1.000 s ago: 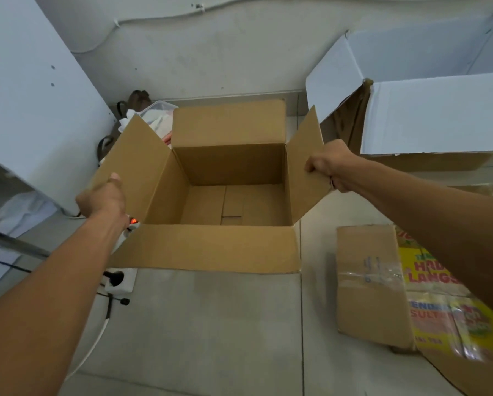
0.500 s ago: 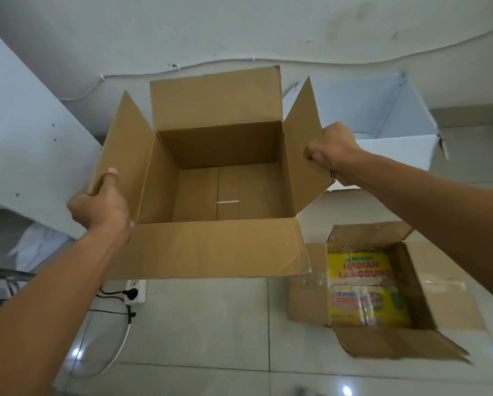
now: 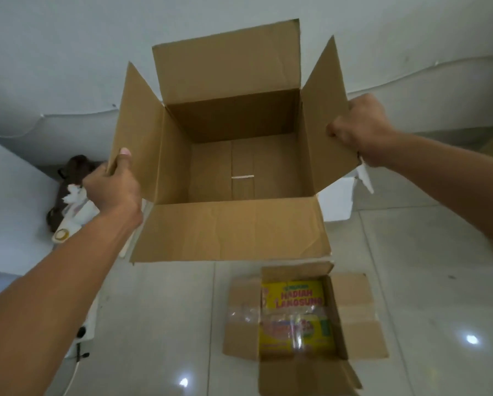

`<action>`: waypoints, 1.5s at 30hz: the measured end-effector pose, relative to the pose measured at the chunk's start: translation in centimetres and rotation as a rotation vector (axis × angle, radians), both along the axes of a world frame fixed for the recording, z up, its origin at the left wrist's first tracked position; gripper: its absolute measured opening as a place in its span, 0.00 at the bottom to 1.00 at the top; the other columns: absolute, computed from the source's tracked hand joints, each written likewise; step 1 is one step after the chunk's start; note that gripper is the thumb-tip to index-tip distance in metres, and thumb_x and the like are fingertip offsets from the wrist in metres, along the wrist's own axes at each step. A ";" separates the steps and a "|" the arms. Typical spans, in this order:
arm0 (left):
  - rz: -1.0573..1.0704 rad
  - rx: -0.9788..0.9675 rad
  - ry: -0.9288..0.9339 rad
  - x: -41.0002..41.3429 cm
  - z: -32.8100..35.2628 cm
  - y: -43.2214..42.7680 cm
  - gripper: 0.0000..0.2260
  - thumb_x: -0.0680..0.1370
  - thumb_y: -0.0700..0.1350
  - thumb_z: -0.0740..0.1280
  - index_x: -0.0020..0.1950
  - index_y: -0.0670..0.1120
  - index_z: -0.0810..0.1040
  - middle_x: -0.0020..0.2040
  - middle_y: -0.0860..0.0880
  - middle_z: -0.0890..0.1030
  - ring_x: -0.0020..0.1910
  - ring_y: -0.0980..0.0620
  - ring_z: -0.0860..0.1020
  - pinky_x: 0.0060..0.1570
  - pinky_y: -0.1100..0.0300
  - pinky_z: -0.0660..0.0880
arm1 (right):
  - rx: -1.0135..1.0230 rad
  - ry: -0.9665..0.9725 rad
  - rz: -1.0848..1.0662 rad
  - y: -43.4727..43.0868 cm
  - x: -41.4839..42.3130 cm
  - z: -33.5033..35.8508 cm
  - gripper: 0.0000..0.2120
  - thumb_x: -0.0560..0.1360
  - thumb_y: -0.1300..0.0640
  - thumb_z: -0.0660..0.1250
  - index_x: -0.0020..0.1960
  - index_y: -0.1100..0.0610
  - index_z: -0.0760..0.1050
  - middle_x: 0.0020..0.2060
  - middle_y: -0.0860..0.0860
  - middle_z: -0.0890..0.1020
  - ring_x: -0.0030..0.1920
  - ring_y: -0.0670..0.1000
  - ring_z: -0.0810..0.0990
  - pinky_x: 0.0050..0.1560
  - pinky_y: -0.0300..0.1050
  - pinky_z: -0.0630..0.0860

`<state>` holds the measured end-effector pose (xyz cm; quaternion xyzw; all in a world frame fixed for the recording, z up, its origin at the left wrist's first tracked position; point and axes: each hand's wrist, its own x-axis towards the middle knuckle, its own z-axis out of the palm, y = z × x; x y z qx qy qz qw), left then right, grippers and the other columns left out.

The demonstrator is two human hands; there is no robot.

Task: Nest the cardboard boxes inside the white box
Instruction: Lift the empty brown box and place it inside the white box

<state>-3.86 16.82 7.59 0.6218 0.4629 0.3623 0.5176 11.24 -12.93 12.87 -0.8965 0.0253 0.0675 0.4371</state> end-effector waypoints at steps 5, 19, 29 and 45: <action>-0.063 0.031 -0.021 7.1 -0.4 -4.2 0.16 0.73 0.49 0.69 0.29 0.47 0.68 0.32 0.47 0.70 0.33 0.52 0.69 0.32 0.62 0.66 | -0.060 -0.063 0.010 -3.9 6.6 0.2 0.05 0.72 0.64 0.64 0.47 0.62 0.74 0.44 0.60 0.80 0.47 0.60 0.82 0.41 0.47 0.78; -0.227 0.003 0.085 19.0 -10.9 -7.6 0.09 0.77 0.45 0.67 0.37 0.48 0.71 0.36 0.47 0.71 0.35 0.53 0.69 0.34 0.67 0.70 | -0.131 -0.126 -0.051 -6.9 17.5 -10.6 0.10 0.72 0.59 0.66 0.52 0.62 0.78 0.42 0.54 0.78 0.41 0.54 0.78 0.42 0.44 0.76; -0.192 0.057 0.180 20.8 -17.7 -7.8 0.23 0.76 0.42 0.67 0.26 0.47 0.58 0.25 0.50 0.60 0.18 0.60 0.58 0.21 0.71 0.58 | -0.158 -0.046 -0.002 -6.2 20.3 -19.0 0.15 0.75 0.59 0.67 0.59 0.65 0.76 0.55 0.62 0.81 0.50 0.60 0.81 0.48 0.46 0.76; -0.275 0.024 0.445 24.2 -23.4 -5.5 0.08 0.74 0.33 0.63 0.49 0.43 0.76 0.46 0.47 0.78 0.34 0.58 0.73 0.27 0.68 0.67 | -0.272 0.032 0.068 -4.3 24.1 -25.9 0.17 0.76 0.53 0.66 0.60 0.63 0.76 0.53 0.62 0.82 0.50 0.61 0.82 0.51 0.52 0.78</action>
